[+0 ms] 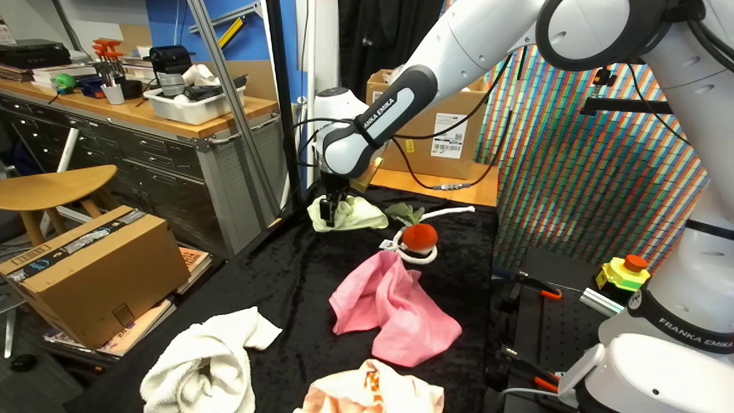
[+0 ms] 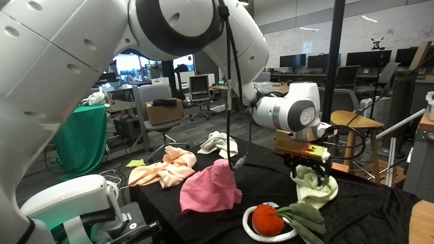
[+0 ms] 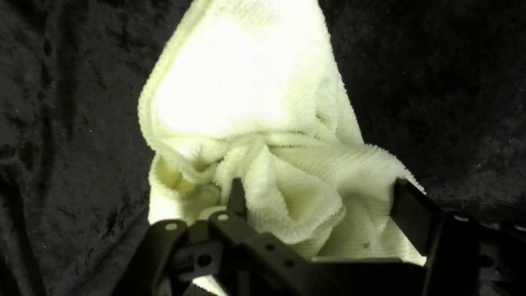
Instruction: Pile up the objects on the table.
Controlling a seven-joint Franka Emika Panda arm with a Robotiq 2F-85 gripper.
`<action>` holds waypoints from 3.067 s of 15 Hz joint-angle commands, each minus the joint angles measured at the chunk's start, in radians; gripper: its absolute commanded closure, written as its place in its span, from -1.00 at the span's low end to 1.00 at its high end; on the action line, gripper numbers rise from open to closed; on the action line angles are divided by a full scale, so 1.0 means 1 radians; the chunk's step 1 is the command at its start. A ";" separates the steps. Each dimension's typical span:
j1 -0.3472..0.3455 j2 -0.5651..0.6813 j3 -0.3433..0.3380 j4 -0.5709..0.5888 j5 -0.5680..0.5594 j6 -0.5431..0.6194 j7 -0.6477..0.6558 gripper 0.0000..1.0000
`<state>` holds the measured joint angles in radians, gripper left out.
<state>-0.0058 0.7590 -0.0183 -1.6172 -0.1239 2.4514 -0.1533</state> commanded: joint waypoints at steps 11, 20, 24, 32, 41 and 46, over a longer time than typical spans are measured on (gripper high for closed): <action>0.001 -0.070 0.002 -0.019 -0.001 -0.049 0.023 0.90; -0.010 -0.401 0.014 -0.263 0.003 -0.178 -0.009 0.85; -0.012 -0.621 0.009 -0.435 0.002 -0.162 -0.005 0.85; -0.030 -0.956 -0.024 -0.667 0.006 -0.164 0.015 0.85; -0.072 -1.061 -0.035 -0.801 -0.051 -0.152 0.119 0.85; -0.085 -0.964 -0.024 -0.785 -0.092 -0.141 0.229 0.83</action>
<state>-0.0688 -0.2555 -0.0630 -2.4185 -0.1729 2.2763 -0.0127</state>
